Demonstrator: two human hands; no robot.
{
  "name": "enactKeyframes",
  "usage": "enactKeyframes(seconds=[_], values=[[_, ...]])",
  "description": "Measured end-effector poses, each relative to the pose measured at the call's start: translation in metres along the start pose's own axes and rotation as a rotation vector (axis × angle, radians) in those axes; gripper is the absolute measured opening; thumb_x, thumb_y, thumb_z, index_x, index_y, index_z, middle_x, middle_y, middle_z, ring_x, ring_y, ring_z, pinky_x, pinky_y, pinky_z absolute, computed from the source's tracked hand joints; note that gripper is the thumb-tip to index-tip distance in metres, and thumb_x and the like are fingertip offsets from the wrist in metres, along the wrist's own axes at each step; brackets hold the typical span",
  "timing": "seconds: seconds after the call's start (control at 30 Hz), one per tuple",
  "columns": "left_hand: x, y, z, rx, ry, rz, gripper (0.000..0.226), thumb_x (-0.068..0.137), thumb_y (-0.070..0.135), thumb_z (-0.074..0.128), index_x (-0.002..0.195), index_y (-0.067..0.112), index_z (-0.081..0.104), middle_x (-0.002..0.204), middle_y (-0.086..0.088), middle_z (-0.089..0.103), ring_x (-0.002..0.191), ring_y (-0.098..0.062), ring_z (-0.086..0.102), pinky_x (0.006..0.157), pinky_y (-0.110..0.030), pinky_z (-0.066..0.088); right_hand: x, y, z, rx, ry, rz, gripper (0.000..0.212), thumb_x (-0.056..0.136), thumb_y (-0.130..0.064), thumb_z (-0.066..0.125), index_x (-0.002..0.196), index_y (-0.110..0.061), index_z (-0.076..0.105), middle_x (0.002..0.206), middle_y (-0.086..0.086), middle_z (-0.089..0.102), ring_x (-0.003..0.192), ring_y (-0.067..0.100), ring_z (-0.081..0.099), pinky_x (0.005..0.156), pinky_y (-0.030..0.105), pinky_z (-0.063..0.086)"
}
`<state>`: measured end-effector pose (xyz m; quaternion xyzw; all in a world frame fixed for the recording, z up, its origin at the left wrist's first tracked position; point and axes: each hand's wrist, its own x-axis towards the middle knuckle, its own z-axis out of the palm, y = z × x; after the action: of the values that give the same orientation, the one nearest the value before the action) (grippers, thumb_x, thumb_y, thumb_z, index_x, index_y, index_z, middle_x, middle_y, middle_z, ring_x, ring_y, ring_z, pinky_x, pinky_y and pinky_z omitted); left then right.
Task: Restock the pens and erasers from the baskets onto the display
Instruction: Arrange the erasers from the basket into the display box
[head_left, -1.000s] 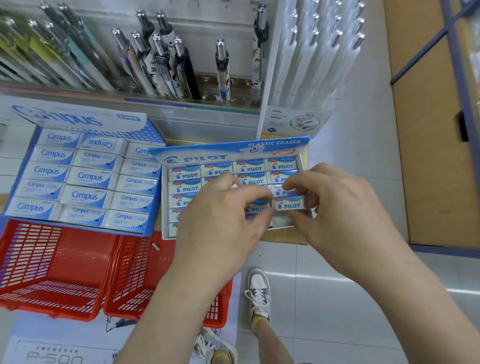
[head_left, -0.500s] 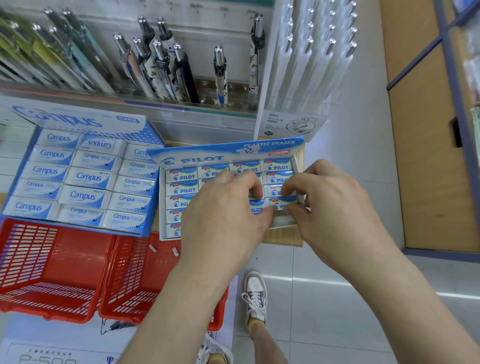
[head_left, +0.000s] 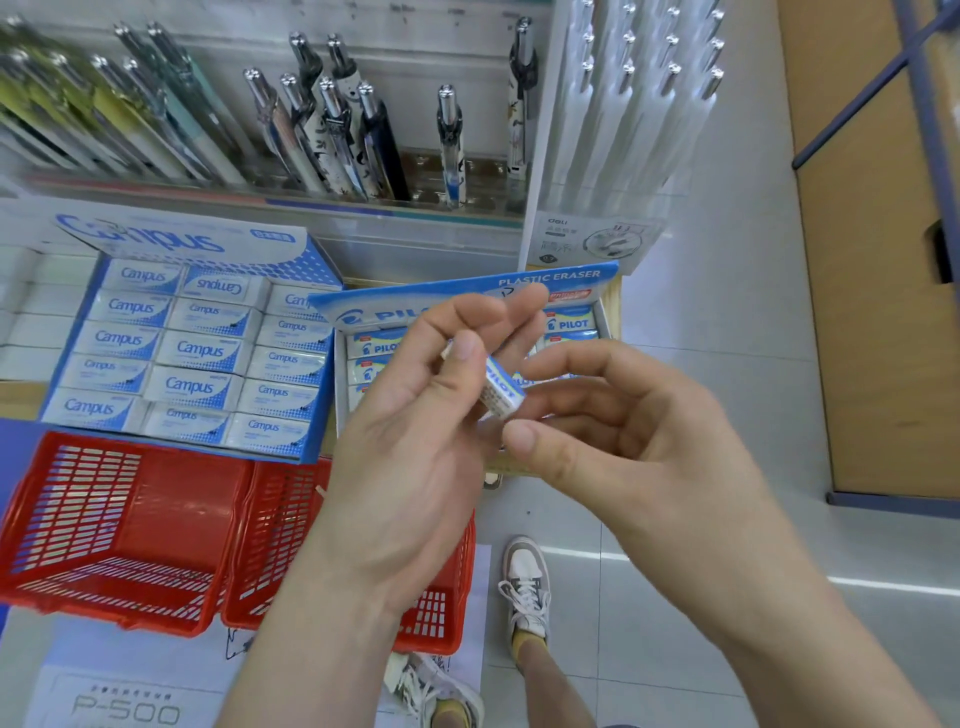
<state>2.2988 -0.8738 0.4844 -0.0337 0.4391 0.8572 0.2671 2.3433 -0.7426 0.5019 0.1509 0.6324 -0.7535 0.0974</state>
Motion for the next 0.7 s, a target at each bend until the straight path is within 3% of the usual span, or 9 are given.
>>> enactKeyframes(seconds=[0.1,0.2,0.33,0.43,0.57,0.7], values=[[-0.002,-0.001,0.002,0.042,-0.019,0.005,0.015,0.095,0.018,0.039,0.102,0.013,0.051,0.132,-0.008,0.058,0.127,-0.02,0.051,0.103,-0.042,0.043,0.001,0.003,0.003,-0.018,0.067,-0.07,0.022,0.069,-0.01,0.079,0.088,-0.019,0.071,0.076,0.003,0.071,0.07,0.019,0.067,0.071,0.032,0.06],[-0.003,0.001,0.0,0.124,-0.037,0.015,0.015,0.093,0.018,0.048,0.105,0.012,0.054,0.129,-0.009,0.06,0.125,-0.025,0.052,0.101,-0.042,0.045,0.0,0.005,-0.001,-0.036,0.07,-0.098,0.017,0.072,-0.015,0.074,0.088,-0.018,0.074,0.077,0.006,0.071,0.07,0.019,0.065,0.073,0.034,0.059],[-0.004,0.002,-0.007,0.445,0.042,0.08,0.019,0.083,0.016,0.067,0.102,0.018,0.069,0.102,-0.003,0.071,0.098,-0.022,0.066,0.089,-0.035,0.053,0.0,0.007,-0.012,-0.164,0.163,-0.158,0.019,0.071,-0.016,0.072,0.089,-0.022,0.074,0.08,0.0,0.071,0.069,0.012,0.063,0.067,0.02,0.052],[-0.004,-0.001,-0.003,0.636,0.141,0.113,0.024,0.069,0.017,0.08,0.091,0.02,0.073,0.088,-0.001,0.075,0.084,-0.016,0.07,0.074,-0.024,0.055,0.001,0.007,-0.022,-0.292,0.163,-0.213,0.025,0.071,-0.017,0.073,0.094,-0.026,0.072,0.085,-0.003,0.069,0.074,0.012,0.064,0.071,0.02,0.052],[-0.003,-0.008,0.005,0.741,0.198,0.098,0.021,0.063,0.033,0.076,0.082,0.024,0.074,0.075,0.004,0.073,0.067,-0.005,0.065,0.064,-0.015,0.05,0.003,-0.002,-0.038,-0.408,0.162,-0.214,0.022,0.069,-0.026,0.083,0.087,-0.027,0.072,0.08,-0.003,0.069,0.069,0.012,0.066,0.068,0.018,0.053],[0.004,-0.017,-0.007,1.29,0.179,0.244,0.016,0.075,0.043,0.068,0.087,0.034,0.074,0.085,0.018,0.064,0.085,-0.004,0.057,0.075,-0.019,0.045,0.007,-0.002,-0.054,-0.773,0.192,-0.165,0.009,0.076,-0.021,0.078,0.083,-0.025,0.073,0.075,-0.006,0.067,0.07,0.014,0.064,0.07,0.03,0.054]])
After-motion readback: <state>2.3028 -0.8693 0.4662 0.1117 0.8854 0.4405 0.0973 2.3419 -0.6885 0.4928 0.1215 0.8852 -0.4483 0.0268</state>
